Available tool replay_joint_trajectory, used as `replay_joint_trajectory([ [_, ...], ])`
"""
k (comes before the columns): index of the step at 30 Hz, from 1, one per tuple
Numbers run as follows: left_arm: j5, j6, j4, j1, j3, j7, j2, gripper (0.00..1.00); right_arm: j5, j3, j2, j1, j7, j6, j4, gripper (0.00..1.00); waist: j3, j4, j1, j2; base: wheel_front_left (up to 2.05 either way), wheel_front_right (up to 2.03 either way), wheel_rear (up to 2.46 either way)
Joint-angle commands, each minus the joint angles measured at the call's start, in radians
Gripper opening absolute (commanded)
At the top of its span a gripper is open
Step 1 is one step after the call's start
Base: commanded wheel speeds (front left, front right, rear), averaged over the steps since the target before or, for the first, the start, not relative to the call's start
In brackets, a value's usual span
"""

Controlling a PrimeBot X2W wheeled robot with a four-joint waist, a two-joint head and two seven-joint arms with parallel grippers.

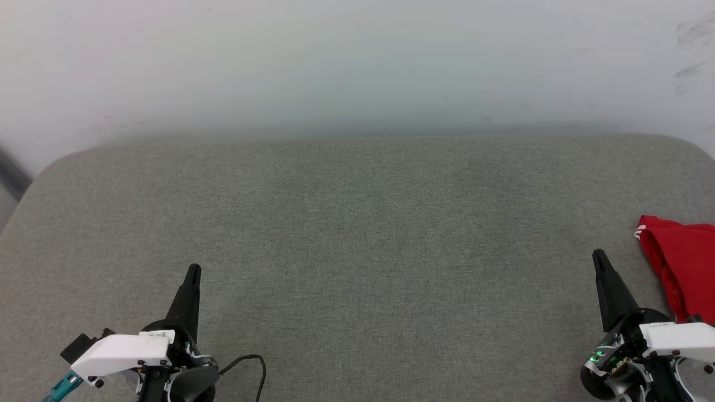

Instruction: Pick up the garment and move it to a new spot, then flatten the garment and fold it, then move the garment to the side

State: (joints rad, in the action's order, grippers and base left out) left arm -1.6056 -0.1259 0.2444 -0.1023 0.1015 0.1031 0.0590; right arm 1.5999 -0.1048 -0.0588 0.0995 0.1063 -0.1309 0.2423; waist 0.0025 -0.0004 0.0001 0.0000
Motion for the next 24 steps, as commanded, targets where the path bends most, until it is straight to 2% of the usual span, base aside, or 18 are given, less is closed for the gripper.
replay_joint_trajectory([
  [1, -0.017, -0.010, 0.002, -0.010, 0.009, 0.008, -0.004, 0.00, 0.024, -0.003, 0.004, 0.015, 0.002, 0.000, 0.005, 0.00, 0.000, 0.000, -0.0001, 0.0000, 0.00, 0.00, 0.00],
  [24, -0.011, -0.009, 0.001, -0.009, 0.011, 0.008, -0.006, 0.00, 0.016, -0.005, 0.006, 0.014, 0.005, 0.000, 0.004, 0.00, 0.001, 0.000, -0.0001, 0.0000, 0.00, 0.00, 0.00],
])
